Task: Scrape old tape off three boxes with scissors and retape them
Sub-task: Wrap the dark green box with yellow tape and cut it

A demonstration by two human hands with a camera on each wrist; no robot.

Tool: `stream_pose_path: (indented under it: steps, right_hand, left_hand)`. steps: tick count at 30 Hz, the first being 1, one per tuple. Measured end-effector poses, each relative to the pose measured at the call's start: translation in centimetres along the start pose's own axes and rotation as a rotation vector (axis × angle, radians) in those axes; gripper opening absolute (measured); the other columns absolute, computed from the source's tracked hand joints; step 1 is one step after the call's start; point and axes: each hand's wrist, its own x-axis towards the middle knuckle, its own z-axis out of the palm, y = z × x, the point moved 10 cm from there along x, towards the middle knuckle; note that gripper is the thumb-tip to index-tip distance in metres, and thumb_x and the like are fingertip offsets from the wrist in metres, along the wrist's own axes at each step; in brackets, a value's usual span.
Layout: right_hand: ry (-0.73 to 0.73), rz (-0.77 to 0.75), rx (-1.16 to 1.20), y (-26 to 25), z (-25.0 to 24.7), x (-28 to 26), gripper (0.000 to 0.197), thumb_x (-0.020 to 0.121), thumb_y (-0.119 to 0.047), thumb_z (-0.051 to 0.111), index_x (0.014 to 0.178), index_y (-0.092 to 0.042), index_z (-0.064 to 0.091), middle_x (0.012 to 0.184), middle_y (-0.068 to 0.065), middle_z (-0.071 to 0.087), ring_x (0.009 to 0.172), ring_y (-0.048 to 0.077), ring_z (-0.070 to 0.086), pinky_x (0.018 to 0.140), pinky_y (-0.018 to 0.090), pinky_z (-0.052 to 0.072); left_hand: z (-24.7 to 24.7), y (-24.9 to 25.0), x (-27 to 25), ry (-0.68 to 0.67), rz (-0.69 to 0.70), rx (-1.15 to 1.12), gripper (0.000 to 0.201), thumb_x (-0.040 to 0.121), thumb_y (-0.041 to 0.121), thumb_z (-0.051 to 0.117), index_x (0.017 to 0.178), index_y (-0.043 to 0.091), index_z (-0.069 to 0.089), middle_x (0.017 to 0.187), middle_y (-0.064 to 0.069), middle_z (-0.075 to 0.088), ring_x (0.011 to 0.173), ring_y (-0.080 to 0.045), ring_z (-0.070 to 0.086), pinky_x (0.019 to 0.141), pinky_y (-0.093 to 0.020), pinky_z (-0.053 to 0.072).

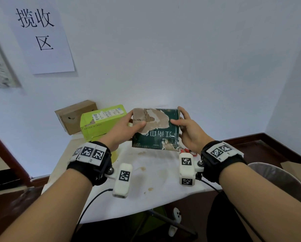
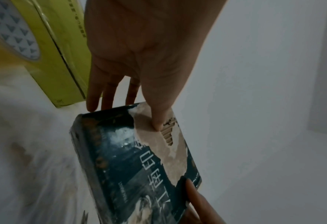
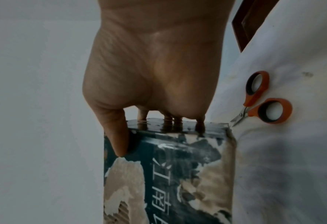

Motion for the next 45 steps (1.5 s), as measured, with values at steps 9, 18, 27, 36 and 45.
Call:
stream_pose_path:
  steps: [9,18,27,36,45]
  right_hand:
    - [-0.043,0.009,-0.069,0.5,0.9,-0.5,0.071,0.088,0.008,0.046,0.144,-0.032,0.031,0.131,0.004,0.050,0.092,0.013,0.058,0.066,0.025,0.048]
    - [-0.048,-0.020,-0.137,-0.6,2.0,-0.7,0.071,0.092,-0.003,0.056,0.149,-0.031,0.024,0.144,0.001,0.037,0.117,0.016,0.052,0.064,0.019,0.054]
    - [-0.038,0.188,-0.493,1.5,2.7,-0.9,0.066,0.089,-0.046,0.058,0.141,-0.017,0.031,0.139,0.007,0.045,0.121,0.030,0.049,0.099,0.050,0.045]
    - [0.138,0.016,-0.333,-0.2,1.5,0.4,0.042,0.097,-0.031,0.052,0.137,-0.028,0.038,0.102,-0.001,0.059,0.089,0.020,0.059,0.088,0.037,0.053]
    - [0.157,0.083,-0.580,0.6,0.6,1.2,0.032,0.099,-0.024,0.048,0.129,-0.012,0.047,0.092,0.005,0.054,0.065,0.012,0.047,0.058,0.023,0.043]
  left_hand:
    - [-2.8,-0.3,1.0,0.211,0.046,0.415,0.023,0.092,0.040,0.057,0.101,0.019,0.061,0.095,-0.006,0.070,0.085,-0.023,0.067,0.076,-0.042,0.055]
    - [-2.4,0.5,1.0,0.153,0.147,0.494,0.042,0.094,0.014,0.059,0.136,0.016,0.054,0.115,-0.010,0.062,0.061,-0.016,0.065,0.057,-0.023,0.057]
    - [-4.4,-2.7,0.5,0.298,-0.071,-0.154,0.017,0.096,0.010,0.054,0.101,0.002,0.067,0.101,-0.018,0.069,0.060,-0.021,0.071,0.058,-0.021,0.058]
    - [1.7,-1.8,-0.7,-0.106,-0.155,0.060,0.032,0.100,0.028,0.049,0.112,0.000,0.059,0.105,-0.014,0.068,0.074,-0.023,0.073,0.069,-0.026,0.060]
    - [3.1,-1.1,-2.5,-0.392,-0.135,0.448,0.027,0.099,0.029,0.051,0.101,0.009,0.069,0.089,-0.002,0.074,0.072,-0.018,0.071,0.071,-0.026,0.058]
